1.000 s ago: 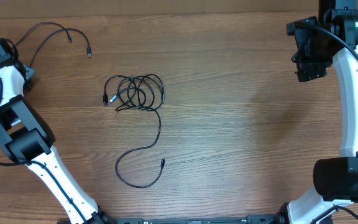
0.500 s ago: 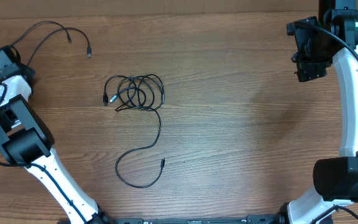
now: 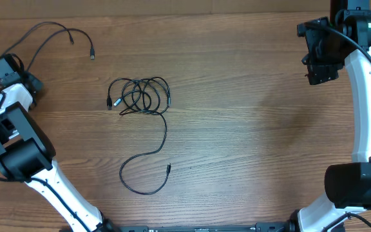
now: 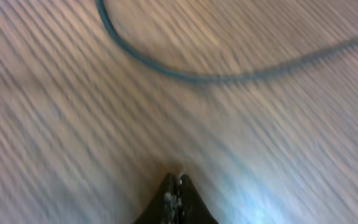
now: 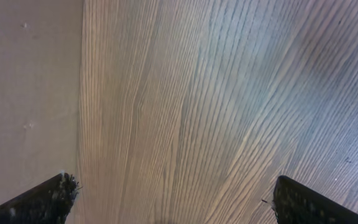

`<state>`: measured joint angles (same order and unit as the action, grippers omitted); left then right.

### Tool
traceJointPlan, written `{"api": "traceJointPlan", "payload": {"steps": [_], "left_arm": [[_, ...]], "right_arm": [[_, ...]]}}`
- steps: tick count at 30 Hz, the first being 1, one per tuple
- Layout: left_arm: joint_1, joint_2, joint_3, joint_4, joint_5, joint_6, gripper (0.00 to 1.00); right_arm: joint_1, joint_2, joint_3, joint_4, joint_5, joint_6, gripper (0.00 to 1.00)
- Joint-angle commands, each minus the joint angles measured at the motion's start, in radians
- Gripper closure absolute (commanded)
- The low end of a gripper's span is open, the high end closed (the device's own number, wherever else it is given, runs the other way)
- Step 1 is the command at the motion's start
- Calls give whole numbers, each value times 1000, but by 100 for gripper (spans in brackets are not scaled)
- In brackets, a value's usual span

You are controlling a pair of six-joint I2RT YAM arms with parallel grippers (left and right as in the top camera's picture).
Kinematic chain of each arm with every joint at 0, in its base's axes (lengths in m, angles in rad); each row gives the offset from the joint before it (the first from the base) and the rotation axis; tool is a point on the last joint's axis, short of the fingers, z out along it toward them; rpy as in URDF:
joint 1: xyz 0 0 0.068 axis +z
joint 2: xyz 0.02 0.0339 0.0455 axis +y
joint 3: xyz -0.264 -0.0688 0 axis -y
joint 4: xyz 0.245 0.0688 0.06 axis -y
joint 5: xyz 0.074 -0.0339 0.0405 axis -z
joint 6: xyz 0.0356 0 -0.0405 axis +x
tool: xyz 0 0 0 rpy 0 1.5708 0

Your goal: Untangle cables

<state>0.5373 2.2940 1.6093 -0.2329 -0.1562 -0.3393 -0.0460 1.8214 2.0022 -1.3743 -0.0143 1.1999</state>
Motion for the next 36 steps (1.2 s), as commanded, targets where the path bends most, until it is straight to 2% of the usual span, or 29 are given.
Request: {"api": "traceJointPlan", "payload": {"steps": [1, 3, 8, 10, 12, 14, 15, 16, 18, 20, 23, 27, 28, 30, 34, 36], "left_arm": [[-5, -180, -22, -72, 227, 18, 96], [-8, -248, -22, -134, 362, 18, 96], [-22, -365, -22, -243, 864, 18, 95], [-42, -365, -22, -260, 1004, 18, 84], [-84, -357, -23, -311, 1067, 19, 73], [-129, -350, -23, -383, 1053, 35, 59], [-165, -343, -23, -430, 1022, 60, 48], [-180, -340, -23, -451, 1009, 74, 42], [-246, -332, -24, -531, 951, 137, 19], [-308, -331, -24, -598, 896, 166, 3], [-420, -331, -24, -684, 788, 167, 0], [-522, -331, -24, -738, 772, 168, 0], [-562, -331, -24, -741, 724, 167, 0], [-589, -331, -24, -740, 623, 71, 0], [-613, -331, -24, -780, 338, -259, 4], [-617, -331, -25, -797, 224, -345, 3]], "right_arm": [[-1, -30, 2, 3, 14, -3, 0], [-1, -30, 2, 3, 14, -3, 0], [-1, -30, 2, 3, 14, -3, 0], [-1, -30, 2, 3, 14, -3, 0], [-1, -30, 2, 3, 14, -3, 0], [-1, -30, 2, 3, 14, -3, 0], [-1, -30, 2, 3, 14, -3, 0], [-1, -30, 2, 3, 14, -3, 0], [-1, -30, 2, 3, 14, -3, 0], [-1, -30, 2, 3, 14, -3, 0], [-1, -30, 2, 3, 14, -3, 0], [-1, -30, 2, 3, 14, -3, 0], [-1, -30, 2, 3, 14, -3, 0], [-1, -30, 2, 3, 14, -3, 0], [-1, -30, 2, 3, 14, -3, 0], [-1, -30, 2, 3, 14, -3, 0]]}}
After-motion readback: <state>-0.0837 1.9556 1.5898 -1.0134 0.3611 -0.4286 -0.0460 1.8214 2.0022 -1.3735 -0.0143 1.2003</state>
